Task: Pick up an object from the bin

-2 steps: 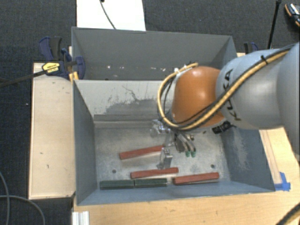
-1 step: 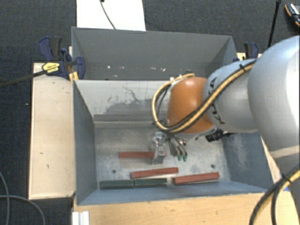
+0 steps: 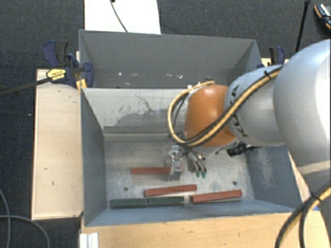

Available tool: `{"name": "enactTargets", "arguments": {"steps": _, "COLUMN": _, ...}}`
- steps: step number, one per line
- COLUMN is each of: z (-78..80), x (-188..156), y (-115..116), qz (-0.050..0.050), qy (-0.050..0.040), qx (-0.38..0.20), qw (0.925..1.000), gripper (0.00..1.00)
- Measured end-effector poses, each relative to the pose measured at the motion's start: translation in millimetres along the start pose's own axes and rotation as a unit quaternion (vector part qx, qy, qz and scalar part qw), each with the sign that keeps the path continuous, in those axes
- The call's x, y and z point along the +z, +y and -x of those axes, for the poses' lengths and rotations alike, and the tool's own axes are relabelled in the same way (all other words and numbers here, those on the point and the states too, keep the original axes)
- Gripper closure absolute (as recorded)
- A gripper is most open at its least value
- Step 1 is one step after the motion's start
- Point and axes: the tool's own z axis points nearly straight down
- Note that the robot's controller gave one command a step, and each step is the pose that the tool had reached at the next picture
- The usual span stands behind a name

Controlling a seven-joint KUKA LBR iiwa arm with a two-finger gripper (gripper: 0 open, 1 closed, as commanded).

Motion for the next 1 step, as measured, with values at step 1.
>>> {"name": "enactTargets", "arguments": {"steps": 1, "z": 30.9, "x": -180.4, "y": 3.4, "qz": 0.000, "qy": -0.0037, "qx": 0.003, "qw": 1.0000, "gripper": 1.00}}
